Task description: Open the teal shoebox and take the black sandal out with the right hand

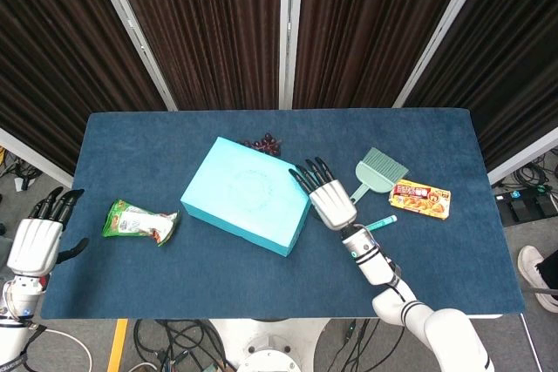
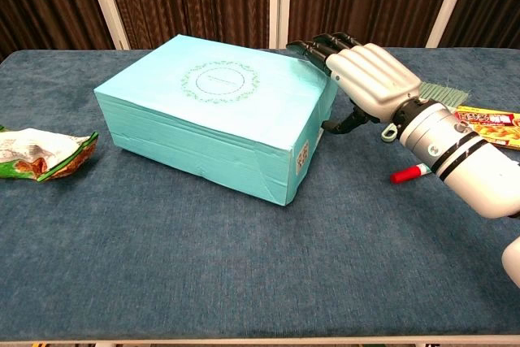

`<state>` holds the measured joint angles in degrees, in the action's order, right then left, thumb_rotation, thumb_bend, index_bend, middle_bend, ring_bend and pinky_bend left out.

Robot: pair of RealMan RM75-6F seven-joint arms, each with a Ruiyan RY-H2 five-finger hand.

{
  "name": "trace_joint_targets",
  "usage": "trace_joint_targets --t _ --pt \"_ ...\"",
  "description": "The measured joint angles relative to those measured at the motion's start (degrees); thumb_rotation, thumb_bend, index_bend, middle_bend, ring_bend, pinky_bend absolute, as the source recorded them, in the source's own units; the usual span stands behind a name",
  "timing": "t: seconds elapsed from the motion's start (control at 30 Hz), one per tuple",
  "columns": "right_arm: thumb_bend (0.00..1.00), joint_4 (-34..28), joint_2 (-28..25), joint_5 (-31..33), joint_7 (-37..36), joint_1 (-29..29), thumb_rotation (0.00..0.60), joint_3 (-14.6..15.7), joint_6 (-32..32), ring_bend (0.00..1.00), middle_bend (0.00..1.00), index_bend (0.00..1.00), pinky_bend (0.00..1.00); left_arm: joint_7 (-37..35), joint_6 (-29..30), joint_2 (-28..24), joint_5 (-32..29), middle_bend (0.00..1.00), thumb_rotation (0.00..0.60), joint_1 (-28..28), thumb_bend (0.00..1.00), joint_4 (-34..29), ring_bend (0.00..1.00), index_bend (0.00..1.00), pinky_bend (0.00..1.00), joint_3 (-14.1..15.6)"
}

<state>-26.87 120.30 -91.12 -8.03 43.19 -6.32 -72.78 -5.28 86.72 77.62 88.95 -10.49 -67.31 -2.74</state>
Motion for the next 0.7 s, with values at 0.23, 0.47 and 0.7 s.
trace_joint_targets --t 0.23,0.47,0.7 --pt "0.2 1.6 0.9 -0.2 -3.8 0.2 0.6 0.2 -2.5 0.12 0.27 0.27 0.08 -0.4 -0.3 0.2 0.0 0.15 0.6 0.0 0.18 0.0 0.07 0.1 0.24 0.2" --pt "0.2 2.8 1.3 0.1 -6.7 0.0 0.6 0.1 -4.3 0.23 0.38 0.42 0.2 -0.6 -0.5 0.2 0.2 0.15 0.6 -0.1 0.18 -0.2 0.07 0.1 0.24 0.3" --pt "0.2 2.7 1.1 1.1 -9.7 -0.5 0.6 -0.8 -5.8 0.32 0.47 0.54 0.32 -0.4 -0.6 0.0 0.4 0.15 0.6 -0.3 0.18 -0.6 0.07 0.1 0.24 0.5"
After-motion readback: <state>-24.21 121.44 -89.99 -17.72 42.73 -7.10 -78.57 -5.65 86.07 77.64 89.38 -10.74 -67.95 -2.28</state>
